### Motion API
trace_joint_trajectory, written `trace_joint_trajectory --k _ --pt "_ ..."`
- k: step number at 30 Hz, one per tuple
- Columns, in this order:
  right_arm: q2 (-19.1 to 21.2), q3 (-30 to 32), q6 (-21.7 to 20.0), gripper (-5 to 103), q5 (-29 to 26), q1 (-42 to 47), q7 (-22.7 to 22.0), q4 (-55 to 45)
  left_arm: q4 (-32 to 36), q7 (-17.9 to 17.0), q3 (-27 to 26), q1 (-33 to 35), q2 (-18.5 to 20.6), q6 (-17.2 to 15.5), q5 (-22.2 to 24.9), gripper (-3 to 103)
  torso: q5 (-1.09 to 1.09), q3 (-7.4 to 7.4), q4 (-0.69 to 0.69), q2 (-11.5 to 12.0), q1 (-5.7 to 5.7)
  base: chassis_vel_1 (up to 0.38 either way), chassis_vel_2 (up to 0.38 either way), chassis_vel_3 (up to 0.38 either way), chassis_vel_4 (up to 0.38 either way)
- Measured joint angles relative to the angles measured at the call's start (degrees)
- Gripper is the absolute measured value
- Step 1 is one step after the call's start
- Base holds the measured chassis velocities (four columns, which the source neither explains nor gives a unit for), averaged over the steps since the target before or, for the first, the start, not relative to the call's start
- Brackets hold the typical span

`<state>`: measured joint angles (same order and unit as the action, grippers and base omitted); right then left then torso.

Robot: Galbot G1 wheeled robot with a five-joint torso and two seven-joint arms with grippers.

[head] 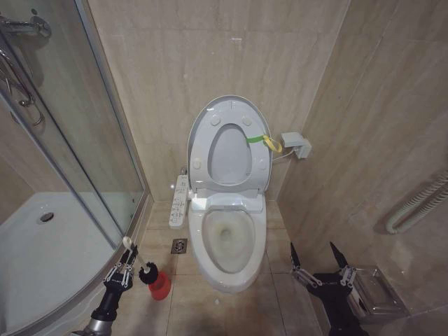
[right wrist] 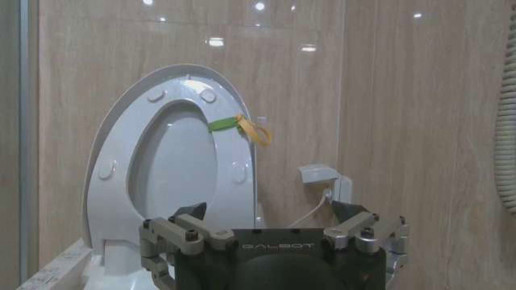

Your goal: Open the toilet lid, clean the toilet bowl with a toilet brush, close the toilet lid, and flush.

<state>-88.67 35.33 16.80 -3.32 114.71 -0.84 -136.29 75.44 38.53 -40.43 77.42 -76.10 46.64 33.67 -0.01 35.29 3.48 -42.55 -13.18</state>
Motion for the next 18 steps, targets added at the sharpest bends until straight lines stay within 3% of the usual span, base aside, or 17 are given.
trace_joint_trajectory --k 9,18 --pt "0.00 0.00 0.00 100 0.00 0.00 0.00 0.00 -11.53 0.56 2.39 -6.55 1.74 0.30 1.49 15 0.00 0.00 0.01 0.00 0.00 0.000 0.000 0.000 0.000" --pt "0.00 0.00 0.00 100 0.00 0.00 0.00 0.00 -21.45 3.49 4.55 -11.76 3.92 0.30 4.36 15 0.00 0.00 0.00 0.00 0.00 0.000 0.000 0.000 0.000"
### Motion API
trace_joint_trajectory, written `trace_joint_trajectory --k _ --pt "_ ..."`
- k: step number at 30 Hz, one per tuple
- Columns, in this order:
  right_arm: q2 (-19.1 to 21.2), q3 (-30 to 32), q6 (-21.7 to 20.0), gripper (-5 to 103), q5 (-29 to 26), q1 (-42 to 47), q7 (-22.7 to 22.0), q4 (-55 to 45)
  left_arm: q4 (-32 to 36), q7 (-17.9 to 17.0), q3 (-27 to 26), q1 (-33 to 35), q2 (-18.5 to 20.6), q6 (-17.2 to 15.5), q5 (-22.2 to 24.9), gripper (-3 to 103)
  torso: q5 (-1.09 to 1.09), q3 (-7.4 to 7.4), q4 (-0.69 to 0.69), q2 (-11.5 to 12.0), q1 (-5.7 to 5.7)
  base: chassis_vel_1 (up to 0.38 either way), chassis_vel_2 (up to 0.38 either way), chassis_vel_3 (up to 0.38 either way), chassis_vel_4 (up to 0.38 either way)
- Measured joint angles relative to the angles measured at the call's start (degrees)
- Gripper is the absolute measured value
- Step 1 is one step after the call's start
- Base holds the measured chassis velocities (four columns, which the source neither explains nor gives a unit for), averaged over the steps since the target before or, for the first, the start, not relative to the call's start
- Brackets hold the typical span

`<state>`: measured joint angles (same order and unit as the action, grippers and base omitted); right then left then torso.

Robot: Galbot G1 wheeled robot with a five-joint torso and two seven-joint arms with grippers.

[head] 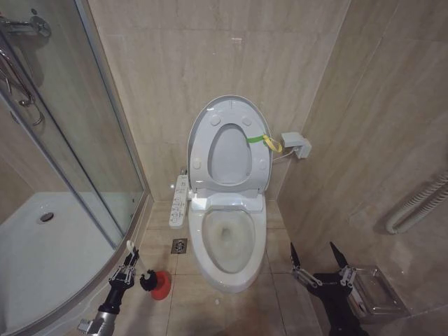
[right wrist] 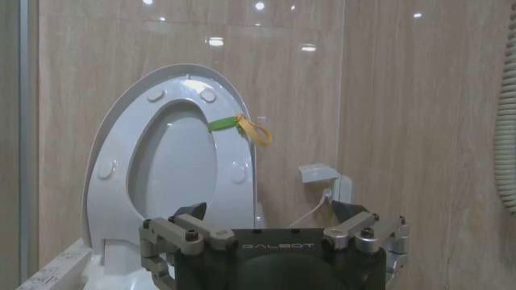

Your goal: Open the toilet lid, clean the toilet bowl with a toilet brush, close the toilet lid, and flush.

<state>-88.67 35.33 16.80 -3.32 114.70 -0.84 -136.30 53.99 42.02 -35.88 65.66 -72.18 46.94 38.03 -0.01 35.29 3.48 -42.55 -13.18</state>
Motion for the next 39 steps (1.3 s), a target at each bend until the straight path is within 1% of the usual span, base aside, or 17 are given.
trace_joint_trajectory --k 2,3,6,7,10,16,23,27,29,31,33,35,39 --pt "0.01 0.00 0.00 100 0.00 0.00 0.00 0.00 -2.58 1.42 0.54 -1.86 0.55 0.00 1.04 15 0.00 0.00 0.00 0.00 0.00 0.000 0.000 0.000 0.000" --pt "0.01 0.00 0.00 100 0.00 0.00 0.00 0.00 -2.58 1.42 0.54 -1.86 0.55 0.00 1.04 15 0.00 0.00 0.00 0.00 0.00 0.000 0.000 0.000 0.000" --pt "0.00 0.00 0.00 100 0.00 0.00 0.00 0.00 -4.98 3.91 1.33 -4.27 0.98 0.00 2.20 15 0.00 0.00 0.01 0.00 0.00 0.000 0.000 0.000 0.000" --pt "0.00 0.00 0.00 100 0.00 0.00 0.00 0.00 -4.98 3.91 1.33 -4.27 0.98 0.00 2.20 15 0.00 0.00 0.01 0.00 0.00 0.000 0.000 0.000 0.000" --pt "0.00 0.00 0.00 100 0.00 0.00 0.00 0.00 -5.88 5.64 1.98 -5.80 1.02 0.00 2.28 15 0.00 0.00 0.01 0.00 0.00 0.000 0.000 0.000 0.000" --pt "0.00 0.00 0.00 100 0.00 0.00 0.00 0.00 -7.31 6.49 2.62 -7.10 0.99 0.00 2.08 15 0.01 0.00 0.01 0.00 0.00 0.000 0.000 0.000 0.000" --pt "0.00 0.00 0.00 100 0.00 0.00 0.00 0.00 -7.88 7.11 2.81 -7.05 0.81 0.01 1.98 15 0.01 0.00 0.00 0.00 0.00 0.000 0.000 0.000 0.000" --pt "0.01 0.00 0.00 100 0.00 0.00 0.00 0.01 -6.75 6.66 3.04 -6.30 0.42 0.01 1.96 15 0.01 0.00 0.00 0.00 0.00 0.000 0.000 0.000 0.000" --pt "0.00 0.00 0.00 100 0.00 0.00 0.01 0.00 -5.89 5.05 3.16 -5.73 -0.19 0.01 0.93 15 0.01 0.00 0.00 0.00 0.00 0.000 0.000 0.000 0.000" --pt "0.00 0.00 0.00 100 0.00 0.00 0.01 0.00 -5.66 4.59 3.13 -5.60 -0.37 0.01 0.41 15 0.01 -0.01 0.00 0.00 0.00 0.000 0.000 0.000 0.000" --pt "0.00 0.00 0.00 100 0.00 0.00 0.00 0.00 -4.65 2.78 2.87 -4.91 -0.90 0.01 -1.63 15 0.01 -0.01 0.01 0.00 0.00 0.000 0.000 0.000 0.000" --pt "0.00 0.00 0.00 100 0.00 0.00 0.01 0.00 -2.95 0.94 2.57 -3.57 -1.39 0.01 -3.80 15 0.00 -0.01 0.00 0.00 0.00 0.000 0.000 0.000 0.000" --pt "0.00 0.00 0.00 100 0.00 0.00 0.00 0.00 -2.40 0.76 2.11 -3.21 -1.47 0.01 -4.38 15 0.01 -0.01 0.00 0.00 0.00 0.000 0.000 0.000 0.000"
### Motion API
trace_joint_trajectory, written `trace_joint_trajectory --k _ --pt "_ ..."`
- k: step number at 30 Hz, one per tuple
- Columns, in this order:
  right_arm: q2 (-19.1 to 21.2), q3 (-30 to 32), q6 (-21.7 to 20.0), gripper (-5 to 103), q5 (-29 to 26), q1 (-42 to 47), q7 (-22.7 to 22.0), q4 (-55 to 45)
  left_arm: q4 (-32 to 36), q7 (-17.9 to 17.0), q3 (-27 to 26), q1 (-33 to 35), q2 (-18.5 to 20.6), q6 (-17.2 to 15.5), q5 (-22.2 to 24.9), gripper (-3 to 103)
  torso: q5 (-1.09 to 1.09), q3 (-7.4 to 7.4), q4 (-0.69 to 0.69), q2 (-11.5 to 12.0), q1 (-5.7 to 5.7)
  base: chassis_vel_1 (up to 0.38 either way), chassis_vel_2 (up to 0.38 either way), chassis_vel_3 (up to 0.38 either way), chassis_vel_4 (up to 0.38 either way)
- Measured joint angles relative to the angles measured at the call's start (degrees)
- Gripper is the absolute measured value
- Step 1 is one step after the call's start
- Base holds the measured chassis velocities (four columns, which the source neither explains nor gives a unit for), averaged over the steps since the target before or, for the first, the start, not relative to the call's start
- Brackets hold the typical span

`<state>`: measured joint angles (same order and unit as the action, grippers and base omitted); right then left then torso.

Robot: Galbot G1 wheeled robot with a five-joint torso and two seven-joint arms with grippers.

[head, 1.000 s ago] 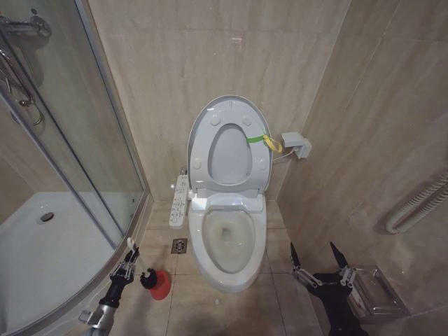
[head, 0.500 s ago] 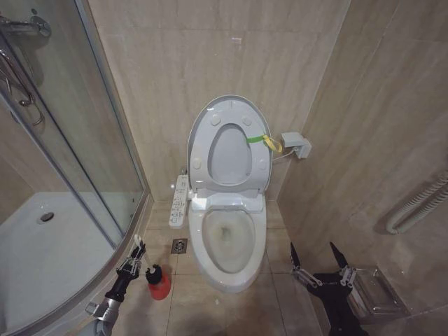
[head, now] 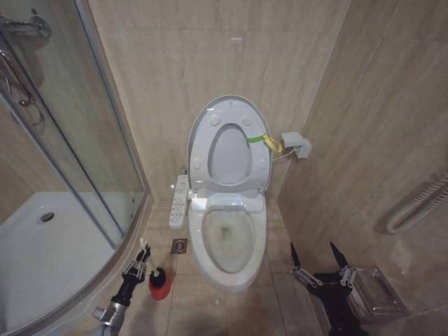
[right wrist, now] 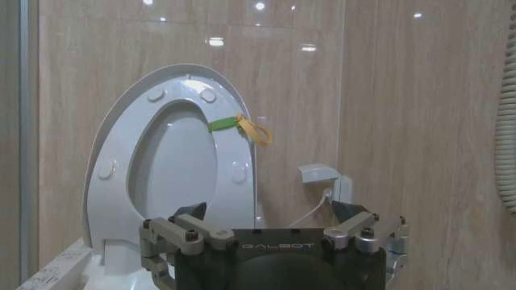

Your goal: Open the toilet lid, clean the toilet bowl with a toilet brush, close the toilet lid, and flush.

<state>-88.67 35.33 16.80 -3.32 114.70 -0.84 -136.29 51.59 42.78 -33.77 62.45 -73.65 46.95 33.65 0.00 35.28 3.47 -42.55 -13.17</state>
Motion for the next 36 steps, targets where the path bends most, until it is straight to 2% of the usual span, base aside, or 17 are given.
trace_joint_trajectory --k 10,27,36 --pt "0.00 0.00 0.00 100 0.00 0.00 0.00 0.00 0.17 1.39 -0.68 0.33 -0.08 0.00 -0.02 15 0.00 -0.04 0.01 0.11 0.06 0.000 0.000 0.000 0.000" --pt "0.00 0.00 0.00 100 0.00 0.00 0.00 0.00 0.20 2.90 -2.64 0.49 0.61 0.00 -1.89 15 0.00 -2.52 0.01 4.54 1.99 0.000 0.000 0.000 0.000" --pt "0.00 0.00 0.00 100 0.00 0.00 0.00 0.00 -0.39 4.50 -3.57 0.46 1.05 0.08 -3.61 15 -0.01 -2.82 0.01 5.14 2.29 0.000 0.000 0.000 0.000"
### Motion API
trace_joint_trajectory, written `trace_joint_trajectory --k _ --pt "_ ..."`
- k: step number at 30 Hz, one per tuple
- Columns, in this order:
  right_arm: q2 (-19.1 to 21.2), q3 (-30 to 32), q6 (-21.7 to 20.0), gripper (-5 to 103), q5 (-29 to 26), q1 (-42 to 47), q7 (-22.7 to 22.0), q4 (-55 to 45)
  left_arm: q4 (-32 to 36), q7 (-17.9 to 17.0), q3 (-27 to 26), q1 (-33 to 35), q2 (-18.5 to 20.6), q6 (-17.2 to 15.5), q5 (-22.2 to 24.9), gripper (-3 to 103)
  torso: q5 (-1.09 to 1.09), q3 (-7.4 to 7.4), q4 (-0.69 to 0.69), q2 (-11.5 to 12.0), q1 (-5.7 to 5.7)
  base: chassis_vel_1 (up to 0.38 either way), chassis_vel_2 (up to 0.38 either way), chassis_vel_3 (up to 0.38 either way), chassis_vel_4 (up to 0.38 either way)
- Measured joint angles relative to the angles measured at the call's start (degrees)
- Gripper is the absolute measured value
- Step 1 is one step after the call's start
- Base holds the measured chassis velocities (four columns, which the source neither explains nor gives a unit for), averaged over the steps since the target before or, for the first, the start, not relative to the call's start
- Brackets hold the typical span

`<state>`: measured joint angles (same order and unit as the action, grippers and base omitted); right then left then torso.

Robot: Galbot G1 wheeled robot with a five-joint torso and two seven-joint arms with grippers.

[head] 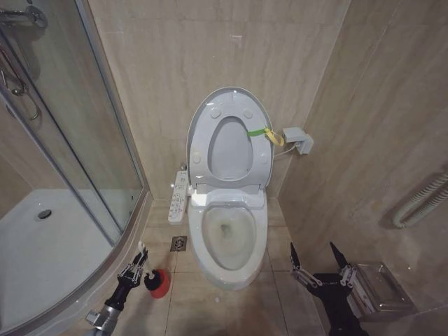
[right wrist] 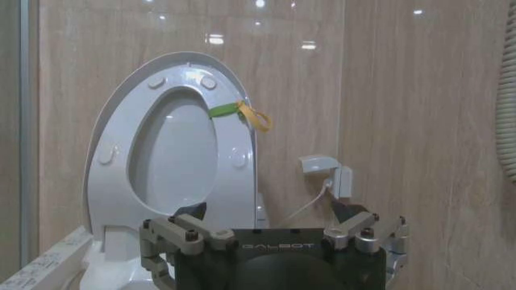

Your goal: Open the toilet lid, clean the toilet bowl with a toilet brush, close the toilet lid, and flush.

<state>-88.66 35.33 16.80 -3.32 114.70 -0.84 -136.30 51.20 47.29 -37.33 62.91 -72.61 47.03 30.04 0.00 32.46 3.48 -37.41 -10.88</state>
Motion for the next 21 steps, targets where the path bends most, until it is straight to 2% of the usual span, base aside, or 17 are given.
trace_joint_trajectory --k 12,21 --pt "0.00 0.00 0.00 100 0.00 0.00 0.00 0.00 -0.31 0.69 -0.49 -0.89 0.44 0.09 -1.10 15 0.00 -0.23 0.00 0.43 0.18 0.000 0.000 0.000 0.000" --pt "0.00 0.00 0.00 100 0.00 0.00 0.00 0.00 -0.90 3.23 -0.37 -2.33 0.69 0.11 -0.94 15 0.00 -0.28 0.01 0.50 0.22 0.000 0.000 0.000 0.000"
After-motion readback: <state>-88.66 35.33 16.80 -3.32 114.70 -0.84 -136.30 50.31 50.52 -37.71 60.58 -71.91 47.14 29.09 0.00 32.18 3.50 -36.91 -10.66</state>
